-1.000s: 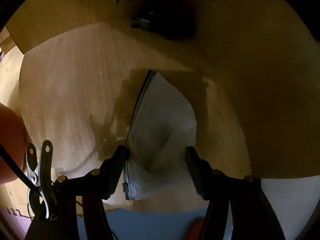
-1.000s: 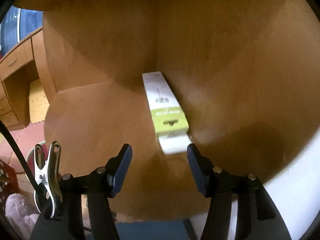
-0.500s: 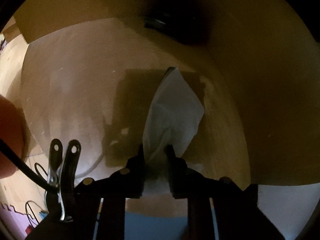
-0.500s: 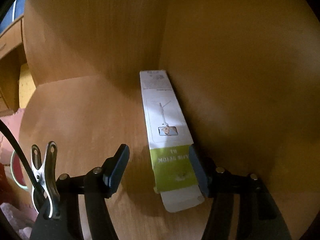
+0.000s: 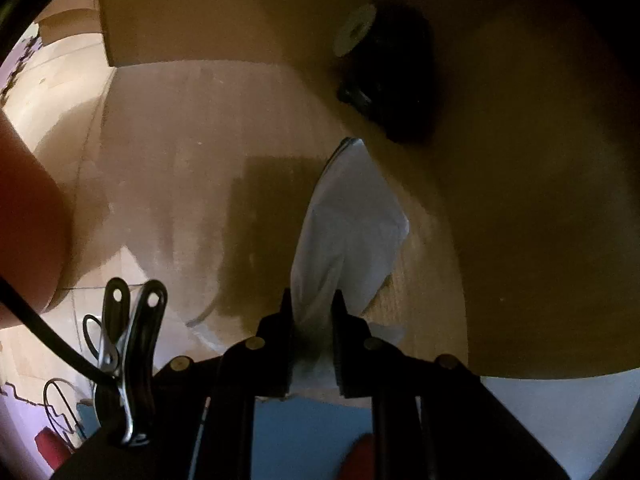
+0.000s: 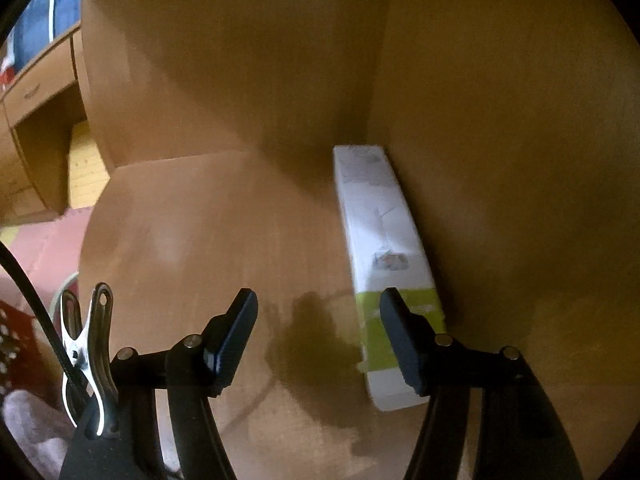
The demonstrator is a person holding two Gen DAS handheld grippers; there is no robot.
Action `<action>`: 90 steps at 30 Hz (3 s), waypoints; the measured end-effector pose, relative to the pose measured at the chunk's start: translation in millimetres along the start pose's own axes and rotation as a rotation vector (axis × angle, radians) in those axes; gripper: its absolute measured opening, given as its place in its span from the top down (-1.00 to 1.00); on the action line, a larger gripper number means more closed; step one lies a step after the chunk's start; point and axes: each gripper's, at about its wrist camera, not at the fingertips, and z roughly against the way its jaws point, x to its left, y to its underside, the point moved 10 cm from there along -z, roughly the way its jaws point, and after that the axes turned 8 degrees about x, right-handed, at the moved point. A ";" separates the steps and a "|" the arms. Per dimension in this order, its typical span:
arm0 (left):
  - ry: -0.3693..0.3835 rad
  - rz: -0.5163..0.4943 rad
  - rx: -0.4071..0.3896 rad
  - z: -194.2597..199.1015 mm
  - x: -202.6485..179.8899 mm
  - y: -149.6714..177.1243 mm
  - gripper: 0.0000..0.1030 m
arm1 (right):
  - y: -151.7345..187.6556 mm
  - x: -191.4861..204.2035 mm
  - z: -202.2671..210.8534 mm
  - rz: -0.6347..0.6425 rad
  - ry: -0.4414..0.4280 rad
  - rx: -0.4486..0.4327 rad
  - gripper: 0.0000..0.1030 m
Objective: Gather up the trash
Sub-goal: 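Lift the tissue with the left tool while the right tool lifts the box, then open the left tool to drop the grey tissue into the red bin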
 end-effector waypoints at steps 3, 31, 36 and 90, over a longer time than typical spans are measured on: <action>0.008 0.000 -0.009 16.2 12.6 6.6 0.70 | -2.2 -11.1 0.4 0.005 0.110 -0.011 -0.25; -0.011 -0.038 -0.255 219.9 62.0 35.9 0.71 | 47.1 -29.2 -14.0 -0.456 -0.173 -0.036 0.91; -0.012 -0.029 -0.305 246.6 68.2 41.3 0.71 | 66.0 -4.9 7.4 -0.408 -0.208 -0.039 0.93; -0.262 0.319 -0.267 255.8 259.9 4.5 0.17 | 47.2 110.9 10.0 0.369 -0.128 0.064 -0.41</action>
